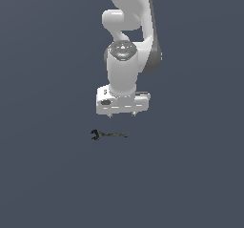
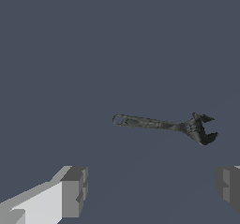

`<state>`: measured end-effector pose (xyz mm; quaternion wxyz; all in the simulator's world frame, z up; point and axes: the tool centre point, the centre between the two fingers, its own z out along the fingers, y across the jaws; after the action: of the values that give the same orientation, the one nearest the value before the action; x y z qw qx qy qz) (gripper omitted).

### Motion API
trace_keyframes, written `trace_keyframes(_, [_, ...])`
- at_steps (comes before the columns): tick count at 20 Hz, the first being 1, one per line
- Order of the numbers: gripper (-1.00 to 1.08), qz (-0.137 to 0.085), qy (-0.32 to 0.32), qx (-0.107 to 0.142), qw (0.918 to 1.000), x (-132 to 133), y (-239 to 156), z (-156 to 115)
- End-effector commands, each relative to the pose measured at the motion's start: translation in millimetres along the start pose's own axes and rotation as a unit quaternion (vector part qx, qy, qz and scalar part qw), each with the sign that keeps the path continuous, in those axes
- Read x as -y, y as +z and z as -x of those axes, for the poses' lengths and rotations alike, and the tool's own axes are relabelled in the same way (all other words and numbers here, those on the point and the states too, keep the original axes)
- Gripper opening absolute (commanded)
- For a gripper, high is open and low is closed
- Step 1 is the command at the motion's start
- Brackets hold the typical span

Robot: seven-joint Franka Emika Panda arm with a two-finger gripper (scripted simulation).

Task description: Pick up the object and move it to a goal position.

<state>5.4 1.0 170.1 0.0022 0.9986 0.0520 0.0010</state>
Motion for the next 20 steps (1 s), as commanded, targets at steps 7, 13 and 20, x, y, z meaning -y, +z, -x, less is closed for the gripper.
trace_keyframes(7, [1.0, 0.003, -0.079, 0.002, 0.9969, -9, 14, -2])
trace_keyframes(13, [1.0, 0.006, -0.157, 0.005, 0.9876, -18, 27, -5])
trace_keyframes(20, [1.0, 0.006, -0.248, 0.007, 0.9686, -28, 43, -7])
